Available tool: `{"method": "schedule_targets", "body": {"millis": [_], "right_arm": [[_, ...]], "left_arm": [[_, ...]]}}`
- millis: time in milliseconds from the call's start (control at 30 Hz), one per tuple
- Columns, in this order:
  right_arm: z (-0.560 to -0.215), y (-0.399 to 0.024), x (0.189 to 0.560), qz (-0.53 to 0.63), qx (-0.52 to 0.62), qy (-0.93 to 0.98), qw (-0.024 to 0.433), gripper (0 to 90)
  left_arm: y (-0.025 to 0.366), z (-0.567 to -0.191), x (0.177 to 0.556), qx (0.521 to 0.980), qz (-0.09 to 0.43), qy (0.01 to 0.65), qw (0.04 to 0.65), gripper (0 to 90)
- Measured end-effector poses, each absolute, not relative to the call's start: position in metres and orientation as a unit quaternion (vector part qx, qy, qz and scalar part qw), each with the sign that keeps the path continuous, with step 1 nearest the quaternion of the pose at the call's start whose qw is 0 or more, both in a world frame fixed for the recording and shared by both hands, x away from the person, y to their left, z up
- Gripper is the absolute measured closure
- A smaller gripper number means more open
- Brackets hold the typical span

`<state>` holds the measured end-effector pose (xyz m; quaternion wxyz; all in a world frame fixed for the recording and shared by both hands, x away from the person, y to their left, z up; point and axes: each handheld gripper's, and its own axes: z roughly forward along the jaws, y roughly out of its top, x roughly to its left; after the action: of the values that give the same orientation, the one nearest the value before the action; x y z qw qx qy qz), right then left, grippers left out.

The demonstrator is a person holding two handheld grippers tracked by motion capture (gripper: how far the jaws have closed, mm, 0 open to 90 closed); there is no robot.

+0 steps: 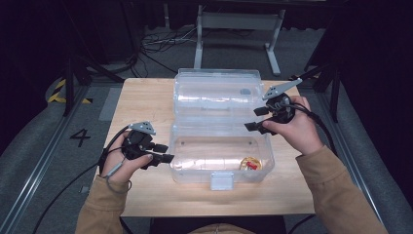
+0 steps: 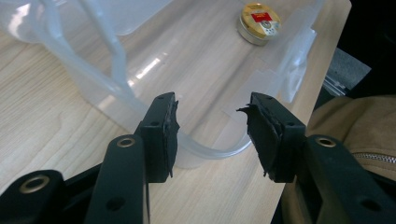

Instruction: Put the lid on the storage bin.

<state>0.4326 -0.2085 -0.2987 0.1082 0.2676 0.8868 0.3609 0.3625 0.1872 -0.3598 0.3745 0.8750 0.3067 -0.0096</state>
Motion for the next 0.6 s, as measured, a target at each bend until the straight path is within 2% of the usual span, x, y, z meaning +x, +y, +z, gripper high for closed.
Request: {"method": "schedule_targets", "body": {"millis": [433,600], "right_arm": [[-0.292,-0.208,0.474,0.391,0.277,0.869,0.127,33.6],[-0.301,-0.206,0.492,0.380,0.276,0.875,0.117,43.7]], "left_arm": [[0.175,-0.365,0.360,0.882,-0.020,0.293,0.368,52.9],[0.173,-0.367,0.361,0.884,-0.023,0.288,0.367,52.9]]}}
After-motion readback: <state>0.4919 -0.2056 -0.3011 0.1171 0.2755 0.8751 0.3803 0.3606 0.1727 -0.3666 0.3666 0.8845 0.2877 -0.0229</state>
